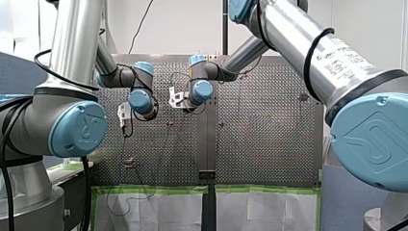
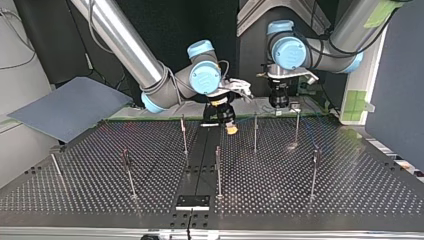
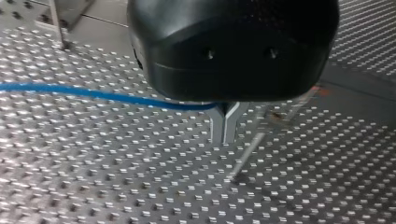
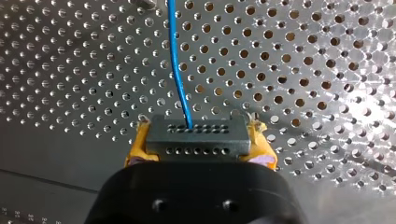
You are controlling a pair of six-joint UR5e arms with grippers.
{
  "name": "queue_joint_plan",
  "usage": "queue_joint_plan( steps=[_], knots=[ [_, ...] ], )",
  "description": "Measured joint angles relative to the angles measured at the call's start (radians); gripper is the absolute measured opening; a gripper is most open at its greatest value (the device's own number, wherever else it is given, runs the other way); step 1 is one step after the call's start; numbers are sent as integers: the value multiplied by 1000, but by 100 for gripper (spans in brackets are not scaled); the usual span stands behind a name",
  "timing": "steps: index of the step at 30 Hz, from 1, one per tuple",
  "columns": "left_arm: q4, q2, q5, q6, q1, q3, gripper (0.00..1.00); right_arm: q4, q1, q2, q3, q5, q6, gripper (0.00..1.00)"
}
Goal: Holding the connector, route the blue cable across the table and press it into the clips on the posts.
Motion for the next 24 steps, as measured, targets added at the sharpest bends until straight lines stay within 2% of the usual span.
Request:
queue_joint_plan(
  steps=[4,8,14,18,24],
  knots=[
    [34,-32,7,-2,0,-34,0,-2,0,0,12,-10,-4,0],
    [71,-68,21,-12,3,-65,0,-7,0,1,44,-39,-6,0],
    [126,-93,56,-30,10,-74,0,-9,-2,2,95,-69,-10,0],
    [155,-95,76,-42,15,-75,0,-14,-9,3,109,-87,-7,0],
    [175,-116,103,-49,24,-65,0,-22,-27,4,112,-92,5,0]
  ],
)
